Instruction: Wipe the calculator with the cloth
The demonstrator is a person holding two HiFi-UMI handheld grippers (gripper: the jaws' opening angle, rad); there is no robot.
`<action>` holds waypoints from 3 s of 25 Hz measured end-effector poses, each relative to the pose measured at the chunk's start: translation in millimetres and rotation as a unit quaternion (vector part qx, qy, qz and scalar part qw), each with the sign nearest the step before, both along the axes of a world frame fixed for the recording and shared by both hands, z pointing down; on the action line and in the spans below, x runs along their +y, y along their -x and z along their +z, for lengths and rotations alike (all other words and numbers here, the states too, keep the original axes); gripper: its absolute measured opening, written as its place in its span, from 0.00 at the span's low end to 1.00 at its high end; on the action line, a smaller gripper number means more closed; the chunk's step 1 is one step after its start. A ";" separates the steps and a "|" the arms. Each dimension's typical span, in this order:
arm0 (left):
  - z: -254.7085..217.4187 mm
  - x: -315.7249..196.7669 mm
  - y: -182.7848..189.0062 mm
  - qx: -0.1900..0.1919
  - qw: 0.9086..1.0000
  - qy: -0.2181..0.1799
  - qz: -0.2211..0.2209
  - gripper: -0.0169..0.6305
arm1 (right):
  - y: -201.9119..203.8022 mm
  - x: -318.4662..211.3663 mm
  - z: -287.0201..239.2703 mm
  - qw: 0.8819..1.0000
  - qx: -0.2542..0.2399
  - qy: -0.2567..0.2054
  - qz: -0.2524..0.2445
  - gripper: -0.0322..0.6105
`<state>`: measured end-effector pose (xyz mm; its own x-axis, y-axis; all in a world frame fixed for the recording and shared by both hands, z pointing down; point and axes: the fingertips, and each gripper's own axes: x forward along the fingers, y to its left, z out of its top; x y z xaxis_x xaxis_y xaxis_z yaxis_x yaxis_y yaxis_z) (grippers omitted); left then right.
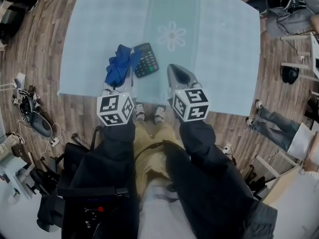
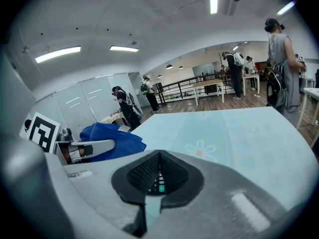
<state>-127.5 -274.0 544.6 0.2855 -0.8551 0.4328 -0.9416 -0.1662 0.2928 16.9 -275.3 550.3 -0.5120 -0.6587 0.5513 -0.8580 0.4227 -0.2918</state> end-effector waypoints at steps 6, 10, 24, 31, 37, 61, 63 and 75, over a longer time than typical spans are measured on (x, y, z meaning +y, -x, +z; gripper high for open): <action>25.7 -18.8 3.8 -0.030 0.999 0.010 0.004 0.13 | -6.7 -10.8 28.9 1.000 0.004 0.023 0.009 0.05; 35.5 -36.7 8.8 -0.076 0.997 0.001 0.009 0.13 | -13.2 -18.2 40.7 0.999 0.009 0.030 0.018 0.05; 112.9 -62.9 -27.5 -0.270 0.948 -0.008 0.167 0.13 | -33.3 -16.3 73.4 0.997 0.012 0.059 0.044 0.05; 154.3 -30.2 -54.0 -0.240 0.941 0.043 0.236 0.13 | -31.5 -10.1 76.3 0.997 0.010 0.064 0.046 0.05; 162.5 -5.9 -75.6 -0.210 0.935 0.061 0.279 0.13 | -36.3 -0.9 77.4 0.997 0.009 0.066 0.046 0.05; 46.8 8.3 -56.2 -0.064 0.973 0.030 0.220 0.13 | -59.1 14.0 51.8 0.997 -0.004 0.046 0.065 0.05; 36.6 -12.8 -41.3 -0.089 0.976 0.011 0.196 0.13 | -59.1 10.0 51.9 0.997 -0.005 0.045 0.066 0.05; 116.0 -55.9 -37.7 -0.260 0.942 0.037 0.211 0.13 | -77.8 1.3 63.5 0.995 0.004 0.059 0.080 0.05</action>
<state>-89.9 -329.9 660.6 0.3260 -0.6747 0.6622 -0.8160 -0.5545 -0.1632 94.7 -274.0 613.9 -0.4009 -0.6619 0.6334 -0.9142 0.2437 -0.3239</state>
